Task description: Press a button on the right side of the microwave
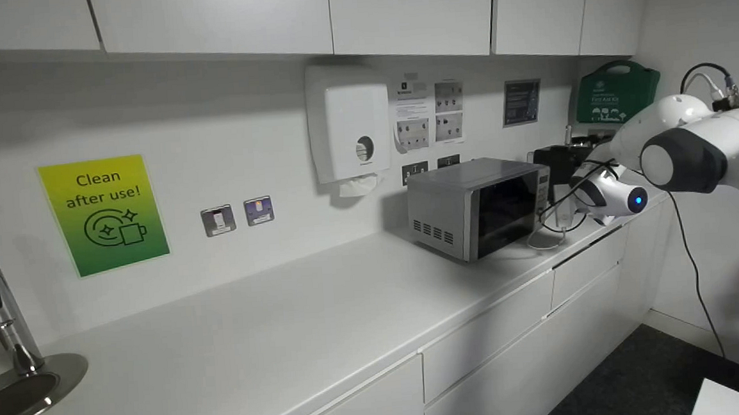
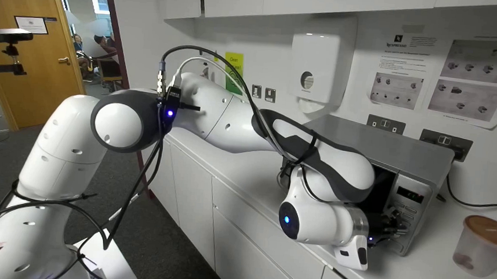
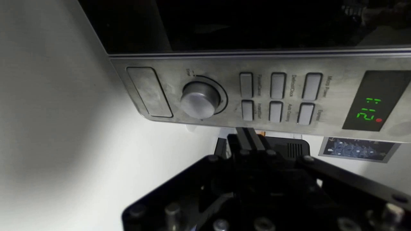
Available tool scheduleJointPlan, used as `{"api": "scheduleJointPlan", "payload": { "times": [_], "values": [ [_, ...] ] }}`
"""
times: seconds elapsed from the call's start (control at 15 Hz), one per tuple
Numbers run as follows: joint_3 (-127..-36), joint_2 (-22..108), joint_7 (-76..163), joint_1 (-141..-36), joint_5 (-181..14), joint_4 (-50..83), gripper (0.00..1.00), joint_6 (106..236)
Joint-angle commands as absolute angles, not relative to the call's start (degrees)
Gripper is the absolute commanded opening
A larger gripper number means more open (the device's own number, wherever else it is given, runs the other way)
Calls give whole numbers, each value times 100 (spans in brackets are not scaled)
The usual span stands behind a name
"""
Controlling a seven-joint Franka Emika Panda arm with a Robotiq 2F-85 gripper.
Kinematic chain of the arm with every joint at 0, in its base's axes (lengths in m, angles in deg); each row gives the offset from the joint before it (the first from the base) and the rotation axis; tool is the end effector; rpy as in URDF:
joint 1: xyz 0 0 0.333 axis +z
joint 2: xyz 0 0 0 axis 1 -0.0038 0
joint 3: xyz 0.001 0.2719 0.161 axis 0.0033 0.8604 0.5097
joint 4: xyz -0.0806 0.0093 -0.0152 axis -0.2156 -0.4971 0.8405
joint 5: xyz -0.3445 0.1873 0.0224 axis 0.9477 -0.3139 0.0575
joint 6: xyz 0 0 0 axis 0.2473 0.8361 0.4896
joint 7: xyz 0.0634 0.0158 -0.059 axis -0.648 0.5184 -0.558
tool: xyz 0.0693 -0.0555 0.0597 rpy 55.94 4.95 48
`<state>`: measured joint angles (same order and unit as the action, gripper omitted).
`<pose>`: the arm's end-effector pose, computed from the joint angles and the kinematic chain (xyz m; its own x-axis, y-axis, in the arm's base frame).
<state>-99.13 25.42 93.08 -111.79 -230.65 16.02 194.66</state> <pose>0.5088 -0.4678 0.3113 -0.5229 -0.8516 -0.0367 -0.2548 0.1972 -0.9467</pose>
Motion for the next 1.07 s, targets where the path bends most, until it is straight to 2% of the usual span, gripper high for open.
{"api": "scheduleJointPlan", "payload": {
  "times": [0.0,1.0],
  "values": [
    [-10007,2526,9545,-11132,-23313,1534,0,19337],
    [-10002,2451,9479,-11148,-23350,1195,0,19374]
  ]
}}
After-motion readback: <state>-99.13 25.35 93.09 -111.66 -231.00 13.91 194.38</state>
